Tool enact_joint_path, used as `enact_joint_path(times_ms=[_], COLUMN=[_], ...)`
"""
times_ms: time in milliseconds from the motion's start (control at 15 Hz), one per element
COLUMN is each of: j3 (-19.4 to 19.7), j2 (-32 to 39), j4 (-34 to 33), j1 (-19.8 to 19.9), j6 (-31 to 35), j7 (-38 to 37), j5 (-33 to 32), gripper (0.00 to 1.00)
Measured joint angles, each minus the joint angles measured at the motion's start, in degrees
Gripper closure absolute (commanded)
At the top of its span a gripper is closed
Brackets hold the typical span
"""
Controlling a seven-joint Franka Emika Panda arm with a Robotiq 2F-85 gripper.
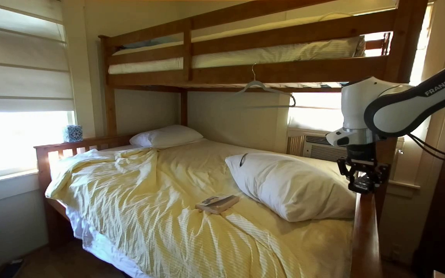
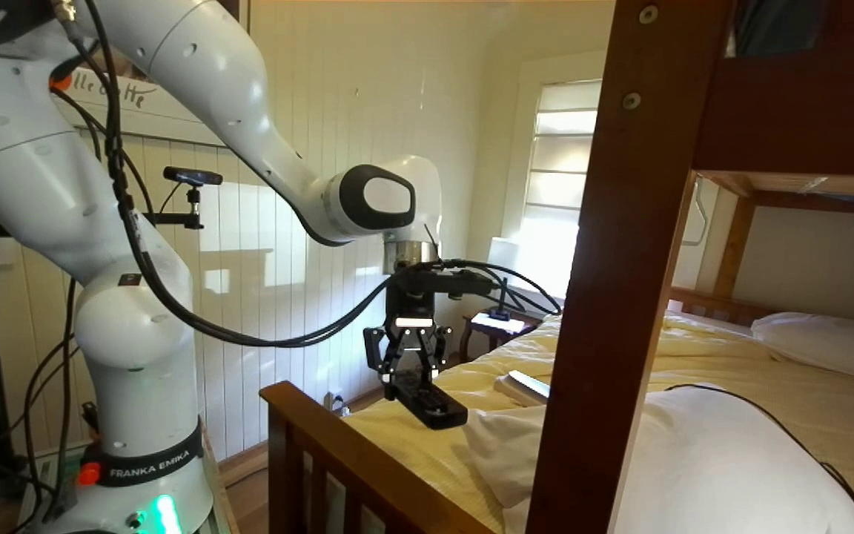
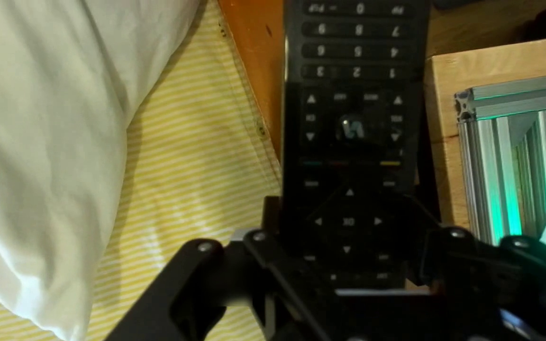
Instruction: Put the remote control on the footboard of the bed.
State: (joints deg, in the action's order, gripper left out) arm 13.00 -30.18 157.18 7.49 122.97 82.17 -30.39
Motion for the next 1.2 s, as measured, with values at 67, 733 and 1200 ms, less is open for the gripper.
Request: enact_joint_path(times_ms=[67, 733, 1200], j3=[-0.05, 5.02, 9.58], j2=[0.03, 0.62, 4.98], j4=[0.02, 0.14, 0.18], j1=[-0.02, -0.10, 5.84], j6=[0.00, 1.70, 9.34], j7=[-0.03, 26.42, 29.26], j5=[0.05, 0.05, 0.20], gripper=[0.64, 0.64, 0.64])
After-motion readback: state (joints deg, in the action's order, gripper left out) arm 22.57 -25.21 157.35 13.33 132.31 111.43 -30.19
